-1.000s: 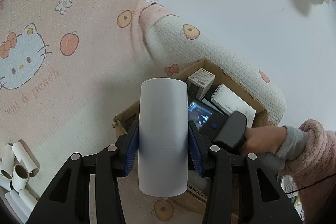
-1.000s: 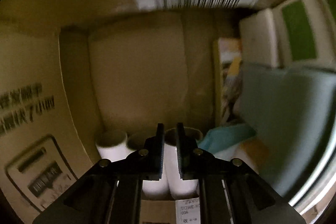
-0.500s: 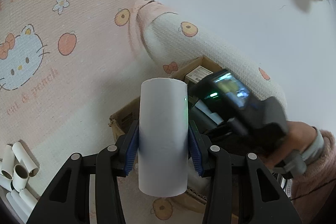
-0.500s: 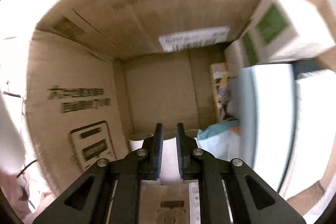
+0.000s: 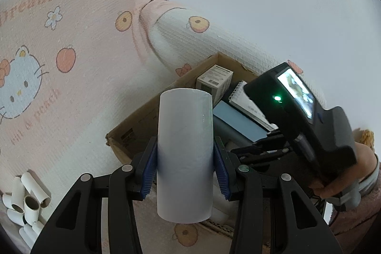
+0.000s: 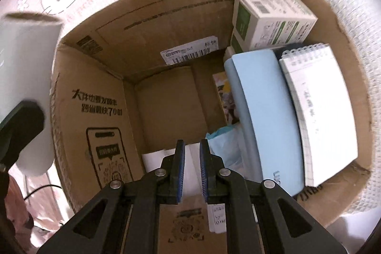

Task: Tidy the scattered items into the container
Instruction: 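Open the right gripper to release the tube and withdraw it, then lower the left gripper's tube into the box and open it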

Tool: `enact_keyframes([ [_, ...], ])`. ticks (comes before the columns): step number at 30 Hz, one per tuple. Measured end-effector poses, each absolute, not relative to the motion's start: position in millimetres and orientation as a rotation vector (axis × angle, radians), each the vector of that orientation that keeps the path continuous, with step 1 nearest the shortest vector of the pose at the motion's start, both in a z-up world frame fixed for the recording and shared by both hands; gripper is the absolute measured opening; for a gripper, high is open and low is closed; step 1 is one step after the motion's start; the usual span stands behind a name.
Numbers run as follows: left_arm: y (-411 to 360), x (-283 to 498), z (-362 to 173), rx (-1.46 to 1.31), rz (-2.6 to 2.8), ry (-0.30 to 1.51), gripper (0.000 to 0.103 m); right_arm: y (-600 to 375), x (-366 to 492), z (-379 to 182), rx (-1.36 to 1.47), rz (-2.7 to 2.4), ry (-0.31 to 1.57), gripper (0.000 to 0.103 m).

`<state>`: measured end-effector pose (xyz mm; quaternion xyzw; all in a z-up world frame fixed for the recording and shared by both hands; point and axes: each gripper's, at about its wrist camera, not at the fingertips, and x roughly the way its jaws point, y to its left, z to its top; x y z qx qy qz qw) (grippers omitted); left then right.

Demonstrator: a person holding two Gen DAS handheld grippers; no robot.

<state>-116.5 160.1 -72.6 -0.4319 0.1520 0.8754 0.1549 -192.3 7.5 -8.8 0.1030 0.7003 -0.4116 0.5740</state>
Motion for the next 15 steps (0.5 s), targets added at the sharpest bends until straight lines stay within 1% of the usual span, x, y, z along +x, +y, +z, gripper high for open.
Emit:
enact_keyframes([
  [5,169,-129,-79,-1.336,2.477,0.438,0.048,15,-196,11,0.201,-0.930,1.596,0.009],
  [8,180,-141,-88,-1.431,2.445,0.468,0.048,7,-203,24,0.206,-0.966,1.557,0.009],
  [12,194,-161,-110,-1.614,2.366,0.482,0.048,3,-212,43,0.221,-0.975,1.509,0.009],
  [15,206,-177,-134,-1.795,2.306,0.537,0.048,3,-218,55,0.225,-0.976,1.488,0.009],
])
